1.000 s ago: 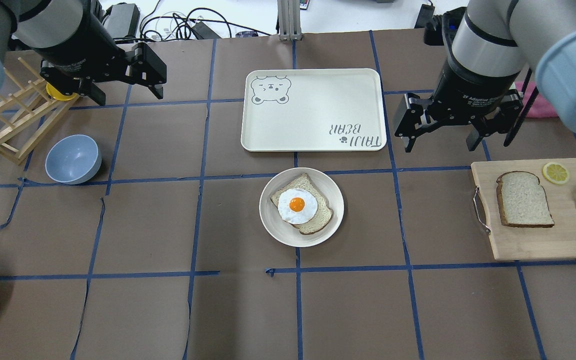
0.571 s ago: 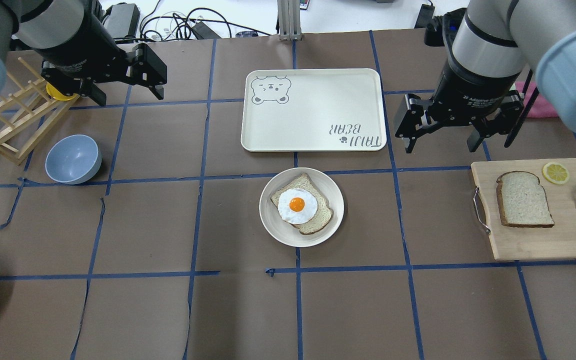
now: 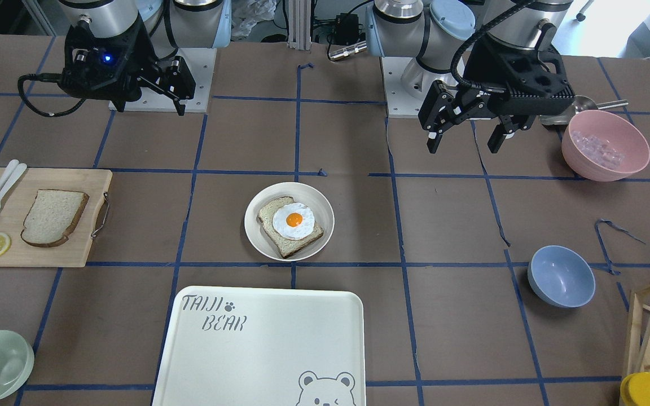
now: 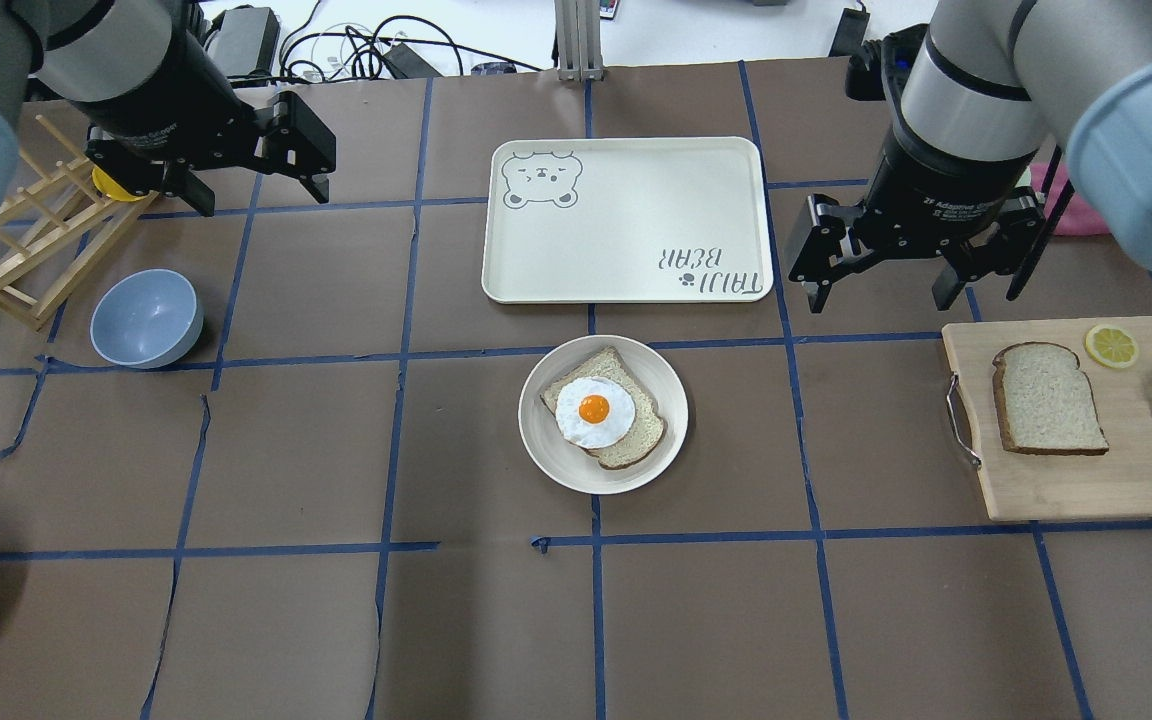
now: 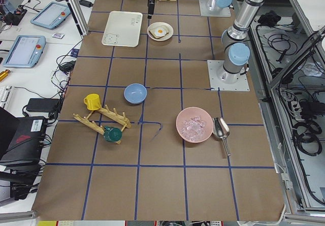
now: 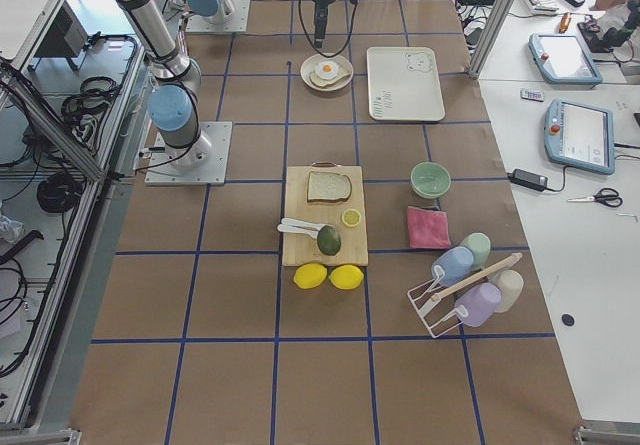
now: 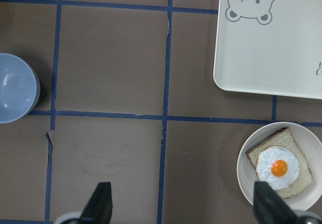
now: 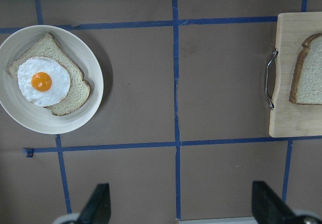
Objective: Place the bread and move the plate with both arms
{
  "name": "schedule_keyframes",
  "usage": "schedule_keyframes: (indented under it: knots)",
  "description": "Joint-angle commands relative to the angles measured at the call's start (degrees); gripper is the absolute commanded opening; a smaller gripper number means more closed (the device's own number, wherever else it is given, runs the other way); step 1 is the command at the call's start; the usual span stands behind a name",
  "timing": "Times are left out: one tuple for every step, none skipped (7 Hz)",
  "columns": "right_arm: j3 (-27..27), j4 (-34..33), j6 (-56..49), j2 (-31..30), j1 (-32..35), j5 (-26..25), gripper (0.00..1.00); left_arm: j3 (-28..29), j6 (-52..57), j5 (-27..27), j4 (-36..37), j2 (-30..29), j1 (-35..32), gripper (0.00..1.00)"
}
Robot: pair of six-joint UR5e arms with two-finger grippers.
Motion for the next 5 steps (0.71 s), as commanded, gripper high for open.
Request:
schedule_keyframes:
  knots:
    - [0.0,-0.4,-0.2,0.0,0.0,-0.1,1.00,-0.3,0.0,0.0,0.0,0.2,0.0,1.00]
    - [0.0,-0.5,-0.2,0.0,0.0,0.1,1.00,-0.3,0.1,0.0,0.0,0.2,0.0,1.00]
    - [-0.1,-0.7,-0.2,0.1,0.0,0.7,1.00,-0.3,0.0,0.0,0.0,0.2,0.0,1.00]
    - [-0.4,-1.3,-0.2,0.1,-0.1,0.6,1.00,-0.3,0.0,0.0,0.0,0.3,0.0,1.00]
    - [-0.2,-1.5,-0.3,0.1,-0.1,0.5,1.00,-0.4,0.0,0.0,0.0,0.3,0.0,1.00]
